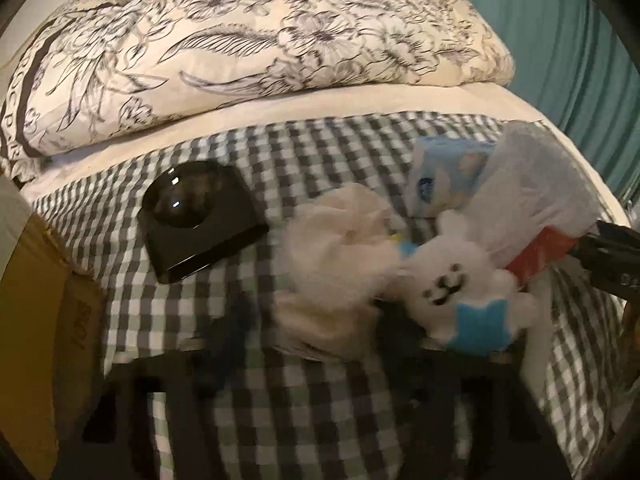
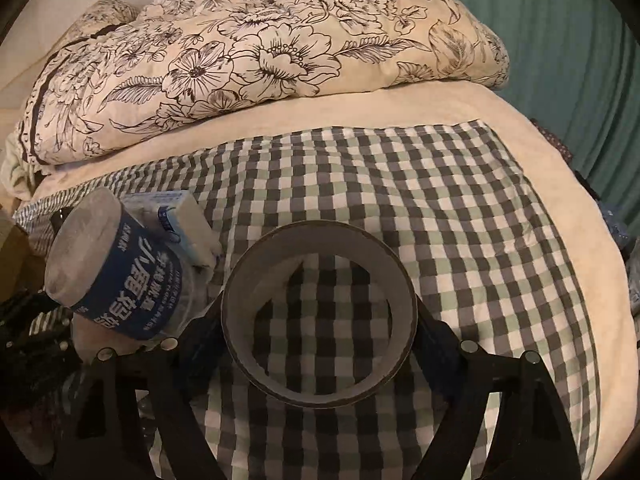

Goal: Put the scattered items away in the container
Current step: 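Close right tool on the tape roll while left tool grasps the white lace cloth, then carry the tape roll with right tool while left tool carries the lace cloth to the box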

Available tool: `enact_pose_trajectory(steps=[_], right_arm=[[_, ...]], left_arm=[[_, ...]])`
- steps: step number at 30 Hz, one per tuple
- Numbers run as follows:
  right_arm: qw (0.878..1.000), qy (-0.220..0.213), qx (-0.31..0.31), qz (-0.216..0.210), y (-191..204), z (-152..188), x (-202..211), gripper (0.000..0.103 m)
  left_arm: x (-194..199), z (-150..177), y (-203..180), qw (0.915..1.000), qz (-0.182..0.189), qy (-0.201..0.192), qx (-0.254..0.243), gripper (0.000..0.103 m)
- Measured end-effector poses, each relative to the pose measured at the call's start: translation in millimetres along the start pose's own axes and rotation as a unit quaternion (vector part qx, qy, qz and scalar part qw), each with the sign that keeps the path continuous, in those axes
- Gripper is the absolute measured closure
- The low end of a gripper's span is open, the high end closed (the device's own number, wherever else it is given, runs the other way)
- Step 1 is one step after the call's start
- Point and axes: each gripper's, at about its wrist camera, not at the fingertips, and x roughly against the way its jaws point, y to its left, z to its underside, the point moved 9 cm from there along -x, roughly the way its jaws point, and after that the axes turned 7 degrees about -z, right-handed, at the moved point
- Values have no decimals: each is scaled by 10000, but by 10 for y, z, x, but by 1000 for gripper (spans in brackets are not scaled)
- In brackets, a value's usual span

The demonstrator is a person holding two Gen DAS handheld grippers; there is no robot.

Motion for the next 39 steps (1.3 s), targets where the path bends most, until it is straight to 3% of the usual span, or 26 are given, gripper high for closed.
enact_pose_trajectory(steps=[3,6,21,39], right_arm=[[10000,3,-8,-43,14,15,39,21],[10000,-55,-34,-65,12,15,122,21],[9990,-410,-74,-180,129,-3,765,21],[9947,-1014,58,-141,371,64,2036,21]], left_arm=[[38,-18,-73,9999,61,-38,-96,82],[105,-35,-81,9998,135,-94,-99,87],[760,-170,49,9984,121,-560,39,87],[2035,-239,194,9914,-20,-1293,211,87]])
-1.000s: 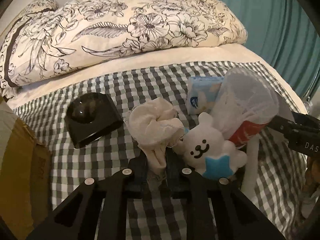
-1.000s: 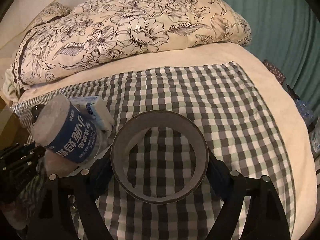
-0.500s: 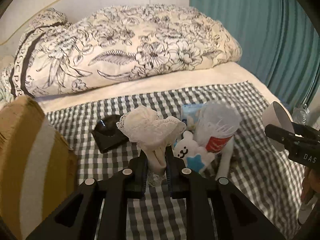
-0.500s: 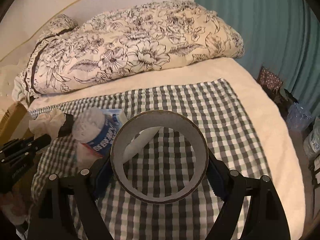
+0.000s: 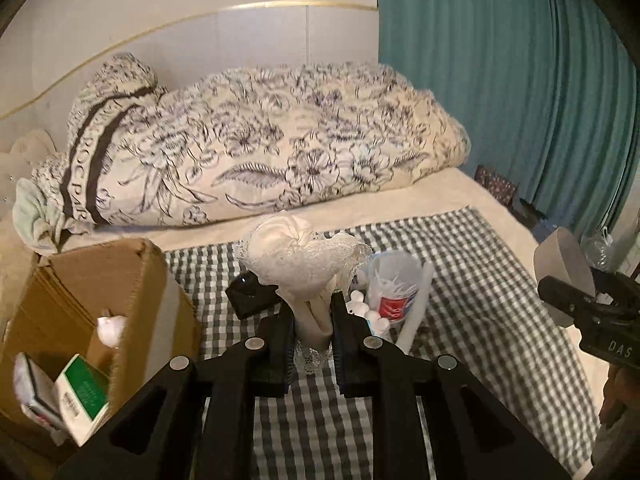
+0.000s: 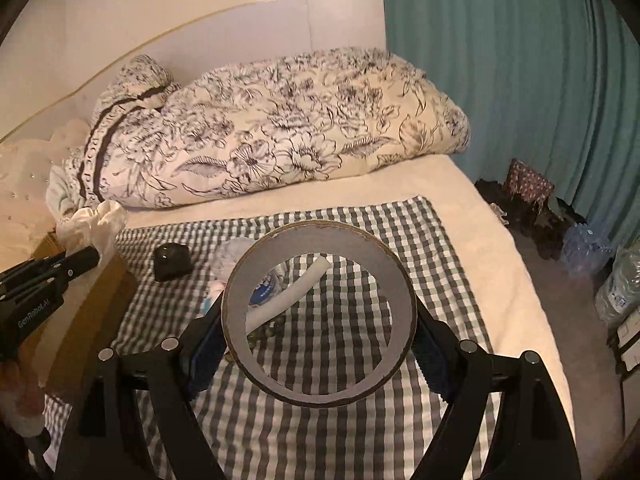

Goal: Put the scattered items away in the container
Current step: 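Carry the tape roll with right tool while left tool carries the lace cloth to the box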

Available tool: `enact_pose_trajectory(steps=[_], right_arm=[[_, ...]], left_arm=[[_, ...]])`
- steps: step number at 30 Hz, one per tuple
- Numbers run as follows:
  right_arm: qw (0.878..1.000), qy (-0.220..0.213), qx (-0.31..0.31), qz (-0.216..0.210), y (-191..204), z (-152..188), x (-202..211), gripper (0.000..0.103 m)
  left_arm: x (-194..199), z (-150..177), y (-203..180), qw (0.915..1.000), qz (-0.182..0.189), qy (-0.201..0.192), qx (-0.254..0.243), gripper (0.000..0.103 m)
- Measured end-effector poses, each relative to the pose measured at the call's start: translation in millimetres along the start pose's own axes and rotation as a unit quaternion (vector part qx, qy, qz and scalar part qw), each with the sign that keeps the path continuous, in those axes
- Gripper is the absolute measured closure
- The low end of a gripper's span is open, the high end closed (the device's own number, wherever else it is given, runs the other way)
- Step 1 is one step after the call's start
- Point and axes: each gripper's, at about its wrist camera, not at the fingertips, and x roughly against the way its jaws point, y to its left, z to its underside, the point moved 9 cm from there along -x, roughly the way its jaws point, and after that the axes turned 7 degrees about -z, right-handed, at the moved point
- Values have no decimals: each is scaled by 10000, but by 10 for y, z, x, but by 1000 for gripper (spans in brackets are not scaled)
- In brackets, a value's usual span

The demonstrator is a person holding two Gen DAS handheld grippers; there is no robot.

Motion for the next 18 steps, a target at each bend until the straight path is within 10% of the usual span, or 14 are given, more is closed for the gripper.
enact_pose_trajectory(steps=[18], right_arm=[[9976,-561,393,-139,703,-64,1131,21]], left_arm=[[1255,-118,300,9975,-122,-663,202,87]])
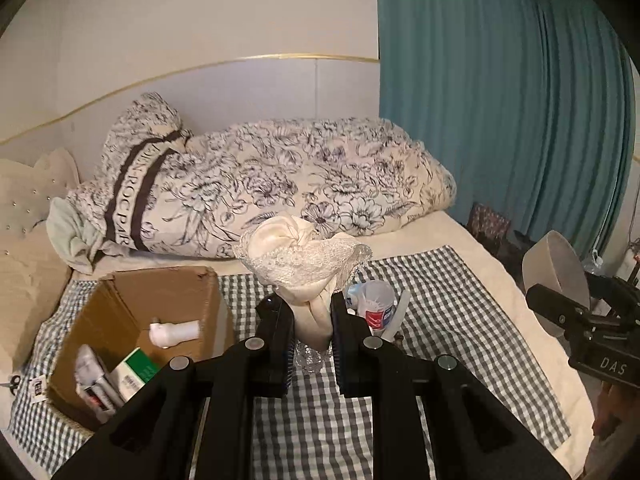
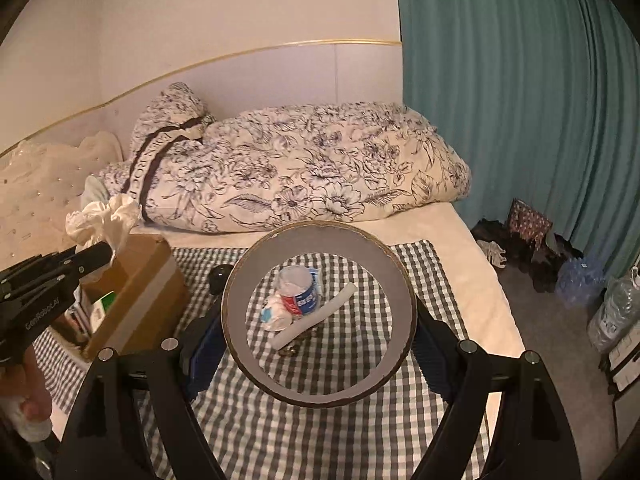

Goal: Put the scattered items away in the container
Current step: 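Carry the tape roll with right tool while left tool carries the lace cloth to the box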

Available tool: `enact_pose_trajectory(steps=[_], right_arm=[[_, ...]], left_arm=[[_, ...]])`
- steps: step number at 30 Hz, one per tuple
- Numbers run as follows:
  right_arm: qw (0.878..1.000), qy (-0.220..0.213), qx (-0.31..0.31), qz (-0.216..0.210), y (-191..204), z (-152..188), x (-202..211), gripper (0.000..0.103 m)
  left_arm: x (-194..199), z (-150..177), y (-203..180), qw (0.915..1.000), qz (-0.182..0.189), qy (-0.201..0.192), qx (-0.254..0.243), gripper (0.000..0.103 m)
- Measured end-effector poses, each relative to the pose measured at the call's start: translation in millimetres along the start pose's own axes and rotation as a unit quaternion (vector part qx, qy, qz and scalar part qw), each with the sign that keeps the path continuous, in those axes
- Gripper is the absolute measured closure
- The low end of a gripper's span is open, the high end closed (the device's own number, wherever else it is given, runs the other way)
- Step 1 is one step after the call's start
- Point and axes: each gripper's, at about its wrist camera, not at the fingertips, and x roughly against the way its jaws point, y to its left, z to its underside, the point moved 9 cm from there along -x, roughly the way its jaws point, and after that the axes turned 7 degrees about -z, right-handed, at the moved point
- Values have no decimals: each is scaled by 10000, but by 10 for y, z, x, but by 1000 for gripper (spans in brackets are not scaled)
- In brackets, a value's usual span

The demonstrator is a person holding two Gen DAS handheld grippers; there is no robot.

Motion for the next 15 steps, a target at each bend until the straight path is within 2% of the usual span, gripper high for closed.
enact_pose_trajectory(steps=[9,15], right_arm=[[9999,-89,-33,-107,151,68,337,21],[9997,-194,32,-123,271,-23,477,21]], left_arm=[[282,-22,217,9997,-184,-104,138,87],[440,-23,342,9995,-243,-152,141,87]])
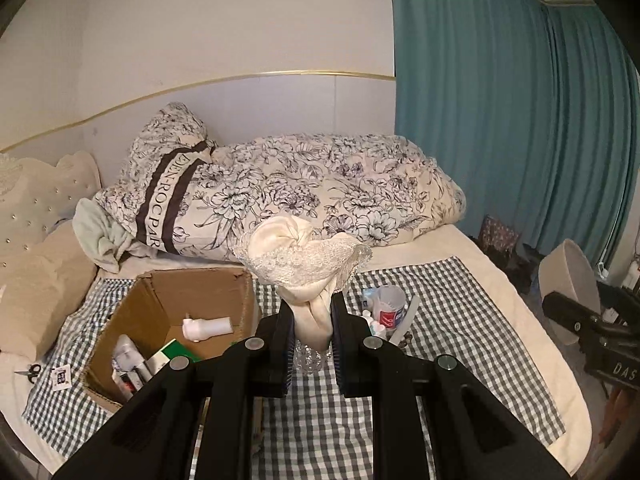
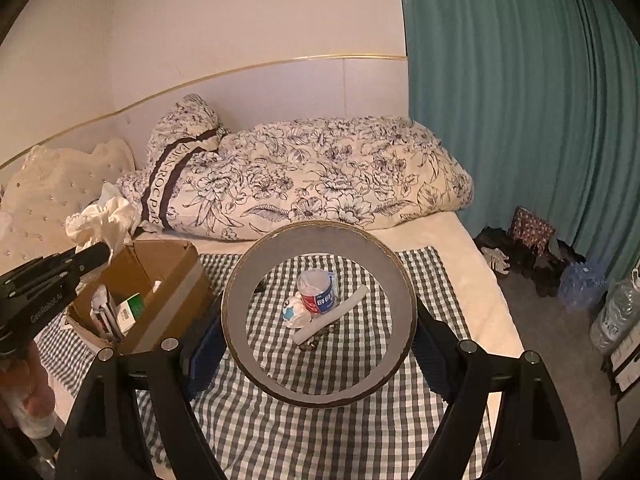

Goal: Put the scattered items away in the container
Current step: 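Carry the tape roll with right tool while left tool carries the lace cloth to the box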

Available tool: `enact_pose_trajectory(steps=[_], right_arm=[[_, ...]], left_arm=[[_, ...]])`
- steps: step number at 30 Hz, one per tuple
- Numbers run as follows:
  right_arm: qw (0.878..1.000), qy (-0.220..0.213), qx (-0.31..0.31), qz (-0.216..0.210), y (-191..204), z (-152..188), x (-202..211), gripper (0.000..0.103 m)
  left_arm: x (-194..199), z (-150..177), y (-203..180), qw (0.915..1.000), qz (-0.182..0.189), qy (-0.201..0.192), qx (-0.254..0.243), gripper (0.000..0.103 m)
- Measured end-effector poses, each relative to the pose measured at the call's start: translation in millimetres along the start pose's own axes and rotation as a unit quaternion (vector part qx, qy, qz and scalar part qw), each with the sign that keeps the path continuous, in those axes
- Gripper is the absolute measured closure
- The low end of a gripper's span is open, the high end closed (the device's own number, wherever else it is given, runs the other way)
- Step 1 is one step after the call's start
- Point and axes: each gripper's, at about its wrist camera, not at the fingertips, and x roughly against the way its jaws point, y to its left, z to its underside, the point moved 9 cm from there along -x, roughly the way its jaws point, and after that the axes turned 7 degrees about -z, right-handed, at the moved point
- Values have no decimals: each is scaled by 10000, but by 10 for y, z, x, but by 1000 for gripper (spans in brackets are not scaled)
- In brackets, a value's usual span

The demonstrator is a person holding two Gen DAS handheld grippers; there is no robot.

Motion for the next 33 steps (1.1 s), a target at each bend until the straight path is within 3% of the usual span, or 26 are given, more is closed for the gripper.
enact_pose_trajectory(steps=[11,33], right_arm=[[9995,-120,180,-208,423,-152,-25,21],[9927,-23,611,-1043,1696,-318,-632,21]], left_arm=[[139,-18,432,9996,-252,-31,91,87],[9,41,1600,9956,-852,165,349,87]])
